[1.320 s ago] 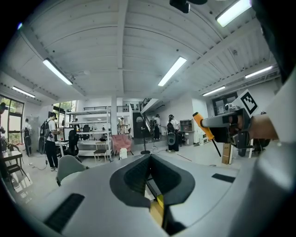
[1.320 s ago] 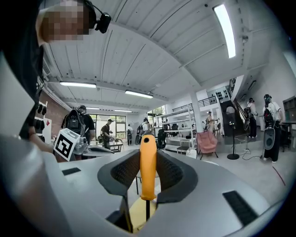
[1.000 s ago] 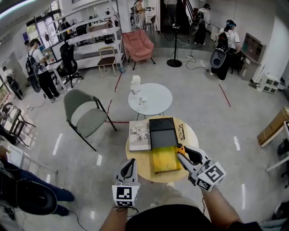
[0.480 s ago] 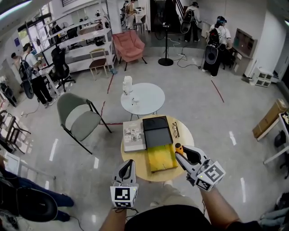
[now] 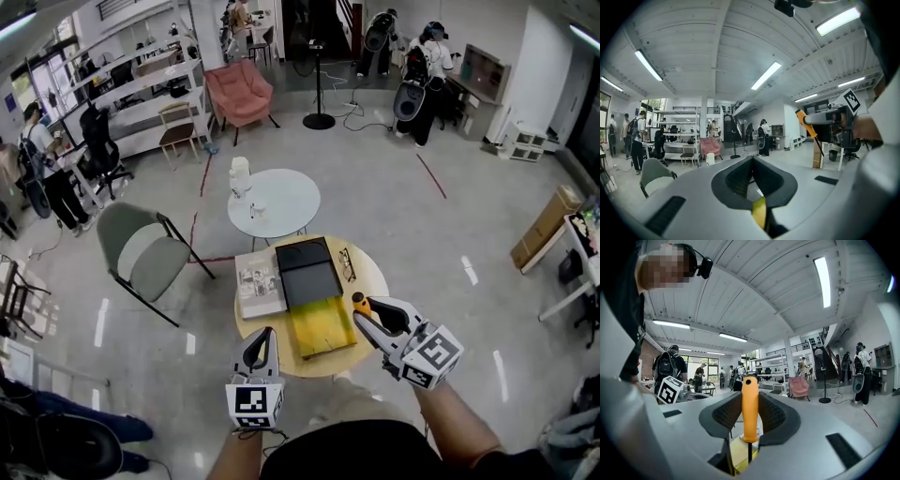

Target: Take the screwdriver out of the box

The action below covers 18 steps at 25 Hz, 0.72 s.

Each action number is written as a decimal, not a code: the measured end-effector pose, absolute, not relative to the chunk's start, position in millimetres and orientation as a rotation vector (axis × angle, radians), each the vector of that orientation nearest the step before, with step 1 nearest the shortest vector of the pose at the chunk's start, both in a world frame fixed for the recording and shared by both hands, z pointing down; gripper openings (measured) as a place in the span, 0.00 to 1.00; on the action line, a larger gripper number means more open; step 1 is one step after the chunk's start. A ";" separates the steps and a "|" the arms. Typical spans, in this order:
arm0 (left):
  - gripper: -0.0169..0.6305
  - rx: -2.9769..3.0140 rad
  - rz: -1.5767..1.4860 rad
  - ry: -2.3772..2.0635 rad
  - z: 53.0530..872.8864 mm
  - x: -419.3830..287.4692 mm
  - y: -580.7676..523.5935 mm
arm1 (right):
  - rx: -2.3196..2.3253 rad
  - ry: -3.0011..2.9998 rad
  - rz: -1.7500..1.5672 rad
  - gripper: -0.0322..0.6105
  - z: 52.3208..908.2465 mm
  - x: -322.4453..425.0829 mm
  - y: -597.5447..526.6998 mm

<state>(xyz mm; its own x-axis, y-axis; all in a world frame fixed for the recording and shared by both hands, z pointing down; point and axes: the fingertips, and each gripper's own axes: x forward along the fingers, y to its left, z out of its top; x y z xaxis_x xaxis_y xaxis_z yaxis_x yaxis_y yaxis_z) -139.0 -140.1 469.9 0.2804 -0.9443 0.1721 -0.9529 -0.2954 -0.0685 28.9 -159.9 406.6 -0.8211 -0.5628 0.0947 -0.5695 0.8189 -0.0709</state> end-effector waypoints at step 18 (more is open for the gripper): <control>0.05 2.438 0.293 -1.811 487.0 -123.7 -213.8 | 0.869 -2.908 0.210 0.25 425.0 35.6 -225.3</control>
<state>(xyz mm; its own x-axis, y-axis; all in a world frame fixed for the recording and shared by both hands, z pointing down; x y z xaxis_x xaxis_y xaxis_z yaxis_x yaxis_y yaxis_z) -123.7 -213.8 487.0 0.2783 -0.9380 0.2068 -0.9554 -0.2925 -0.0411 35.6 -225.3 425.0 -0.8323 -0.5380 0.1338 -0.5516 0.8276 -0.1037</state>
